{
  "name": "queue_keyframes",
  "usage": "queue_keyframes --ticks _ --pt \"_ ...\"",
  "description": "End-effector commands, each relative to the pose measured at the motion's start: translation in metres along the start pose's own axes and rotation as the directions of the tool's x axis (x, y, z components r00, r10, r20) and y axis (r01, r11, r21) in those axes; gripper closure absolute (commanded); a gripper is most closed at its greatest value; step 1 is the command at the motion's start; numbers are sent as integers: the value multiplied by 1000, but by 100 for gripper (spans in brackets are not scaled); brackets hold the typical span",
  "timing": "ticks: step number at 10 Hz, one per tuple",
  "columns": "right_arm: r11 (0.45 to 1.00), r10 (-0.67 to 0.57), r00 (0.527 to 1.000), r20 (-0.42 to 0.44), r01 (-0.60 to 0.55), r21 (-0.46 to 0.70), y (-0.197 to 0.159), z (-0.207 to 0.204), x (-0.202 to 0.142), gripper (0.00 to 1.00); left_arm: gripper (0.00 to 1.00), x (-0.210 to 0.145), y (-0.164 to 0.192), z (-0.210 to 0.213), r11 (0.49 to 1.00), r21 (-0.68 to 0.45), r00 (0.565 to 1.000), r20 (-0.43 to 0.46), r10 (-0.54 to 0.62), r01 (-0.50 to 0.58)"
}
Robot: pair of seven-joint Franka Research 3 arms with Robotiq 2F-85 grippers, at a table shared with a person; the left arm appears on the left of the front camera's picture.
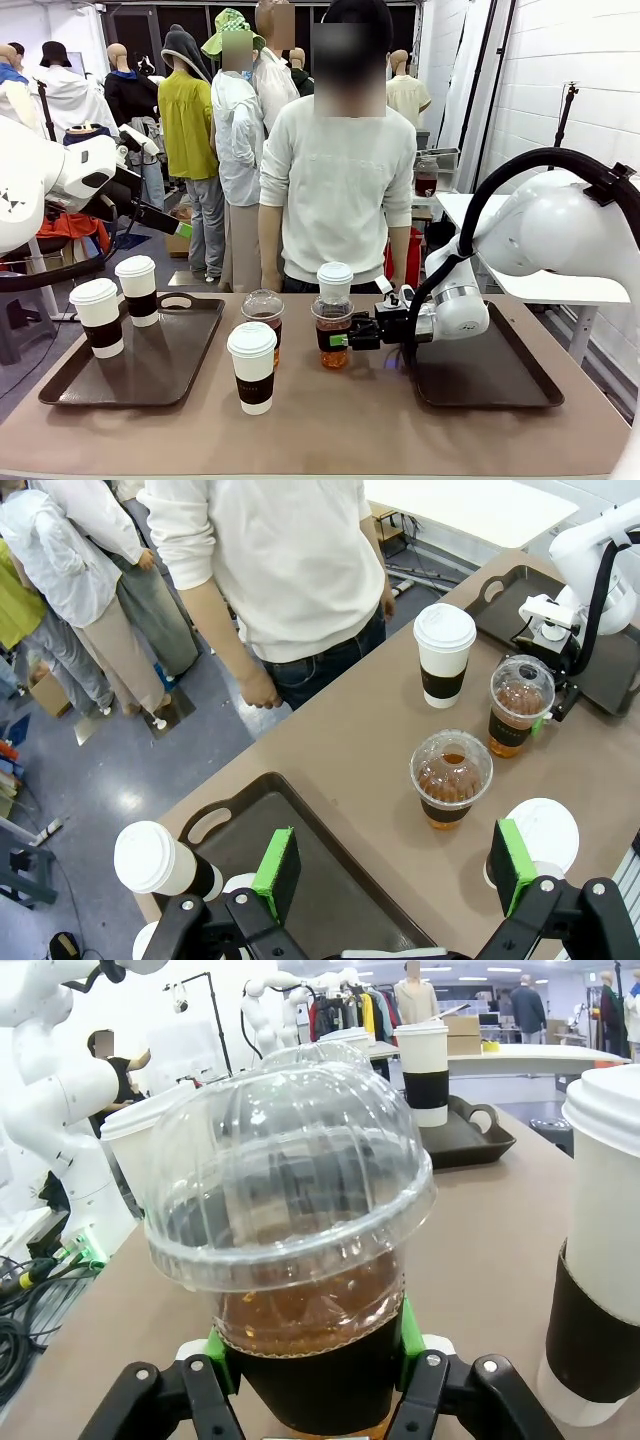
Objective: Distribute the coffee onto the tray.
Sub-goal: Pick up one iced Americano and place it on the right Handle tray.
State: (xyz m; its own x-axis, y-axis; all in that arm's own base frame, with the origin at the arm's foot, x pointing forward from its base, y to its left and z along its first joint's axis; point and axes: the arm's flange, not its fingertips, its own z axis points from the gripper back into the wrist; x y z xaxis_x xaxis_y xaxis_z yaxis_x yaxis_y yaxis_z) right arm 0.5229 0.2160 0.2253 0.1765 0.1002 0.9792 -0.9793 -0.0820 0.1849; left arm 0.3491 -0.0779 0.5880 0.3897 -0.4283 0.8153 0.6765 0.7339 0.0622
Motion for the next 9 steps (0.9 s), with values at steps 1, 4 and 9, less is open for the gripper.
queue_keyframes --ticks 1,4,9 --pt "999 -30 1000 -5 30 36 8 4 9 32 0 -1 -1 0 1000 -12 1000 0 3 -3" --pt "997 -57 998 20 56 49 37 43 44 32 0 -1 -1 0 1000 -12 1000 0 3 -3" --pt "998 -16 1000 13 17 -61 57 132 91 32 0 -1 -1 0 1000 -12 1000 0 3 -3"
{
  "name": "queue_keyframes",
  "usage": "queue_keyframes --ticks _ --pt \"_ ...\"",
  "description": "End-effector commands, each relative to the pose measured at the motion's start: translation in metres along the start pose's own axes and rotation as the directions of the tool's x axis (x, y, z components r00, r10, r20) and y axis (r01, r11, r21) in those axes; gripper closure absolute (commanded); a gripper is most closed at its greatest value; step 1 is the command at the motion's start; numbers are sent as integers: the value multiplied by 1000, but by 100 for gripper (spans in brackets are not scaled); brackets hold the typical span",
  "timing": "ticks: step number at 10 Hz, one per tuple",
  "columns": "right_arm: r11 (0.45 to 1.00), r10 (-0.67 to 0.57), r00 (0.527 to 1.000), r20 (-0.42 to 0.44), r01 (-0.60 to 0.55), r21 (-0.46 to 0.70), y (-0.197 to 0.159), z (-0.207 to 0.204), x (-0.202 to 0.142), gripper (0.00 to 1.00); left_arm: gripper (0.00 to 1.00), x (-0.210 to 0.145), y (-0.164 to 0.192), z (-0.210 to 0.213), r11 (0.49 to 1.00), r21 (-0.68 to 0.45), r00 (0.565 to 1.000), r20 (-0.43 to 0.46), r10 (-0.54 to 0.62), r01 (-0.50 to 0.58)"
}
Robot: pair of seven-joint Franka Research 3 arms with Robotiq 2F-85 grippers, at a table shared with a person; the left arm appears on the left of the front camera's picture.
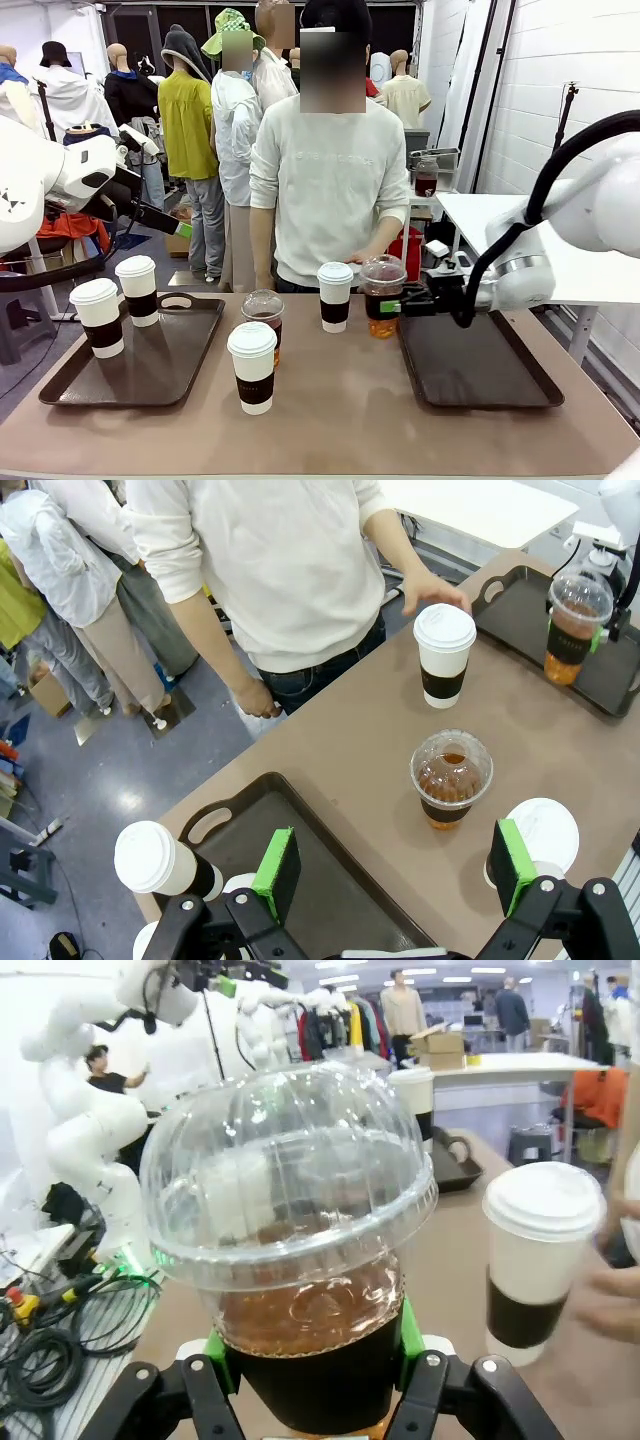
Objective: Distribute the coffee onto the tray.
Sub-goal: Pick up one iced Americano and place it on the right Handle tray.
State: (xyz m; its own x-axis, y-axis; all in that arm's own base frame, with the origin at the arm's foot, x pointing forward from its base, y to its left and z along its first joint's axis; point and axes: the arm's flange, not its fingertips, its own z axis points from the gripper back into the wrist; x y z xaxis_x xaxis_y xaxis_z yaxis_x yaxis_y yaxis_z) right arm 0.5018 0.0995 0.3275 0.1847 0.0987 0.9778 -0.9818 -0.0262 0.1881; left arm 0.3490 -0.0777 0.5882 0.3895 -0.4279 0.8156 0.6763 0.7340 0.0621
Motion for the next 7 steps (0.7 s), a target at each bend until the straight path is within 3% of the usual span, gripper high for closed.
queue_keyframes --ticks 1,5,7 --pt "999 3 1000 13 -3 -37 7 30 9 32 0 -1 -1 0 1000 -12 1000 0 2 -2" --pt "988 40 999 25 -35 -149 -11 90 7 32 0 -1 -1 0 1000 -12 1000 0 2 -2" --pt "992 44 999 23 -41 -119 -25 100 3 32 0 -1 -1 0 1000 -12 1000 0 2 -2"
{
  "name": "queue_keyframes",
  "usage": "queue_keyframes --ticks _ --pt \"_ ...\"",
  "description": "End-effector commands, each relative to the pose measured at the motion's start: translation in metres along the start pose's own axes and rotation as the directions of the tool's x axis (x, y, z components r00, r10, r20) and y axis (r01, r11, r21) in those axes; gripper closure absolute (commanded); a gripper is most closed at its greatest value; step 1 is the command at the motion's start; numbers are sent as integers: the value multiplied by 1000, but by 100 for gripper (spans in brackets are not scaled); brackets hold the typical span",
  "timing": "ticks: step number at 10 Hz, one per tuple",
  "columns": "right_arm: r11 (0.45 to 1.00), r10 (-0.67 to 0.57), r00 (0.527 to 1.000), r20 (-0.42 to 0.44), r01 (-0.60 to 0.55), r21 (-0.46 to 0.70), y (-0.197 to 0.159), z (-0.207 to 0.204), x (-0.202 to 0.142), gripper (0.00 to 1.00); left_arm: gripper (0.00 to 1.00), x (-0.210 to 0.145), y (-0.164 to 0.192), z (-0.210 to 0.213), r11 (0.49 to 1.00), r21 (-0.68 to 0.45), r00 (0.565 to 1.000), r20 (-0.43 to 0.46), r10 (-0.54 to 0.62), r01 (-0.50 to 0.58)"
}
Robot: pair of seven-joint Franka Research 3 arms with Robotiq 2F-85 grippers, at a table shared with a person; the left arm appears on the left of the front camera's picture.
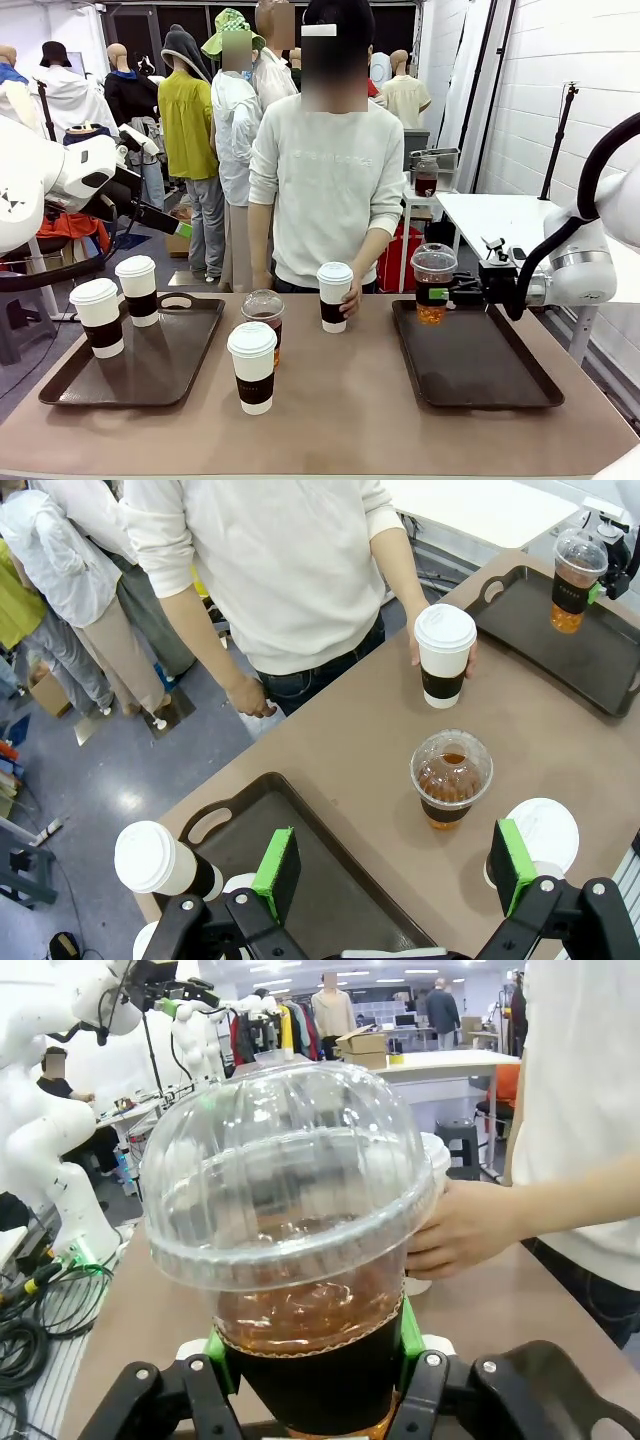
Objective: Distribute the coffee onto the tray.
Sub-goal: Pick up one iced Americano and place it on the right Handle tray.
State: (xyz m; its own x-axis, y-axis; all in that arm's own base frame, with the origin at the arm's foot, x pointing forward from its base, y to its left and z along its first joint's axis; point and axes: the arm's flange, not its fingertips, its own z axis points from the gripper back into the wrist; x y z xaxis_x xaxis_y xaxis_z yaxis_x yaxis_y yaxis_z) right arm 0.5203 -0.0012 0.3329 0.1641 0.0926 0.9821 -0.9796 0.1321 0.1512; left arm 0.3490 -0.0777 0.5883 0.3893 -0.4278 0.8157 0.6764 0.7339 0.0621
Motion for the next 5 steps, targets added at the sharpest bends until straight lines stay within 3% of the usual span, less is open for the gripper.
queue_keyframes --ticks 1,5 --pt "999 17 1000 15 -18 38 -13 -3 4 32 0 -1 -1 0 1000 -12 1000 0 3 -3" --pt "1000 1 1000 -1 -1 3 -7 -1 -2 32 0 -1 -1 0 1000 -12 1000 0 3 -3"
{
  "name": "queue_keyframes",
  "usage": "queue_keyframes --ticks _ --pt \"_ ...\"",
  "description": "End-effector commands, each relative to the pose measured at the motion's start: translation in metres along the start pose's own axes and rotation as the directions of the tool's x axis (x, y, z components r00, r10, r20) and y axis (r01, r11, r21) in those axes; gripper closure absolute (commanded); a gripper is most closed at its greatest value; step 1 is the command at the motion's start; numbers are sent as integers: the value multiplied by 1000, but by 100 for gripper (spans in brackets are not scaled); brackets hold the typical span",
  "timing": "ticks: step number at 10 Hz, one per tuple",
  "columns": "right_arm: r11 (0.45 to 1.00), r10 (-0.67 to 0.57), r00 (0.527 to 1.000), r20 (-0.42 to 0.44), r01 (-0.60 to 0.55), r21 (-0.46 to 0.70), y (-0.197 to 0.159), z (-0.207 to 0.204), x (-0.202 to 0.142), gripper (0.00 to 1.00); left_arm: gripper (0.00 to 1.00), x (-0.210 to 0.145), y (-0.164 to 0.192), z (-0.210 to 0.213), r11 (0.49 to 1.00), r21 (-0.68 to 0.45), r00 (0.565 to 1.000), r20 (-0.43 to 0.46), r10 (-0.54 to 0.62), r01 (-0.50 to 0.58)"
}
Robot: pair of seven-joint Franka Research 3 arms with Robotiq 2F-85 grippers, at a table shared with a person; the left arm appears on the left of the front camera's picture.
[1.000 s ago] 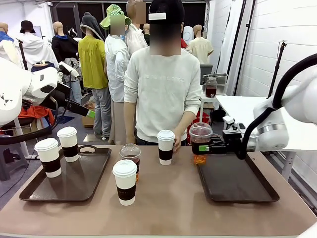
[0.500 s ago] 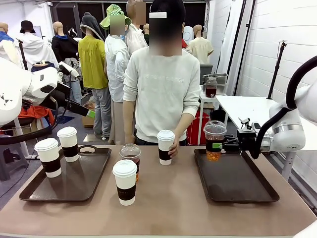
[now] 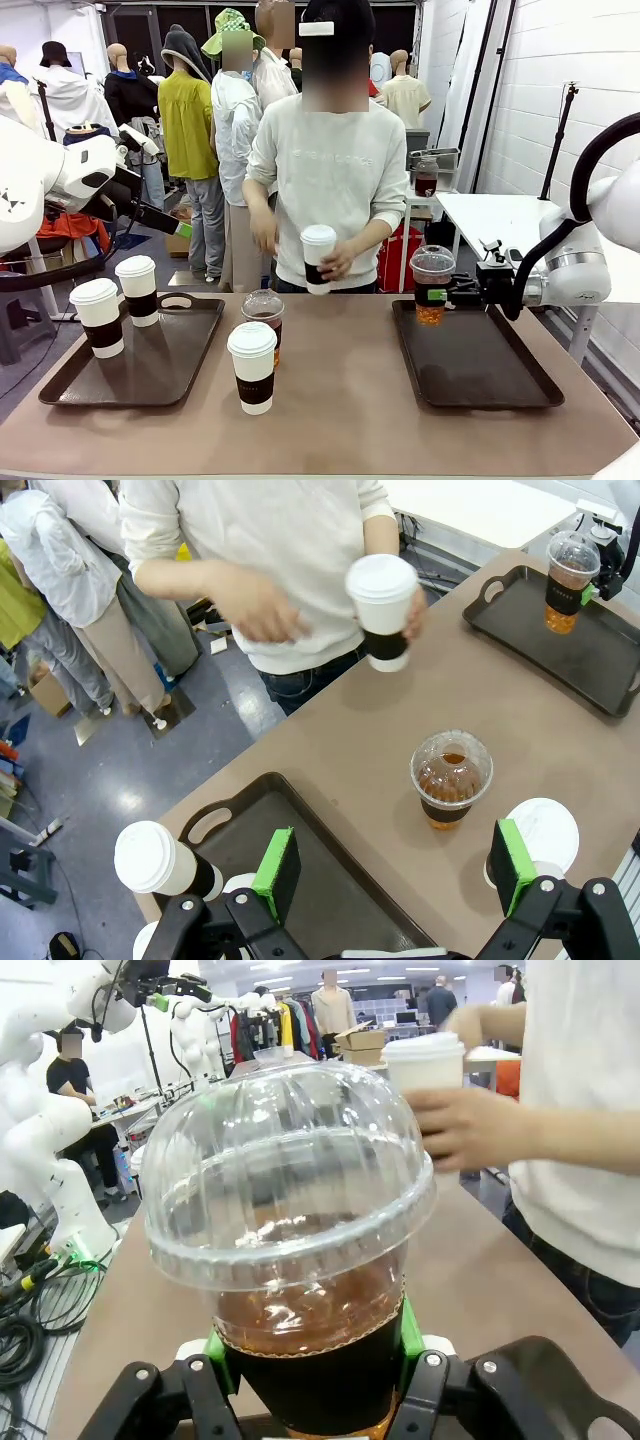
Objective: Distribute the coffee onto the tray.
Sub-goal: Pick up one iced Americano and place it on the right Handle tray.
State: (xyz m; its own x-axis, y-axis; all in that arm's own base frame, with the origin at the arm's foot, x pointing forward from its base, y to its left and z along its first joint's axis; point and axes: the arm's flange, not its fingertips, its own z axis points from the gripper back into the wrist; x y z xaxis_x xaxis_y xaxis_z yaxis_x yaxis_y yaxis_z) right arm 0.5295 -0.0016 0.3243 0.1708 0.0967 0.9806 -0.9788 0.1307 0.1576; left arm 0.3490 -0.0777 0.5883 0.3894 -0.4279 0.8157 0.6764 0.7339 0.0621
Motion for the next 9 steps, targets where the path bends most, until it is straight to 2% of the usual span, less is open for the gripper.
queue_keyframes --ticks 1,9 --pt "1000 7 1000 4 -7 1 4 1 5 32 0 -1 -1 0 1000 -12 1000 0 3 -3" --pt "999 38 999 9 -38 39 -77 16 -36 32 0 -1 -1 0 1000 -12 1000 0 3 -3"
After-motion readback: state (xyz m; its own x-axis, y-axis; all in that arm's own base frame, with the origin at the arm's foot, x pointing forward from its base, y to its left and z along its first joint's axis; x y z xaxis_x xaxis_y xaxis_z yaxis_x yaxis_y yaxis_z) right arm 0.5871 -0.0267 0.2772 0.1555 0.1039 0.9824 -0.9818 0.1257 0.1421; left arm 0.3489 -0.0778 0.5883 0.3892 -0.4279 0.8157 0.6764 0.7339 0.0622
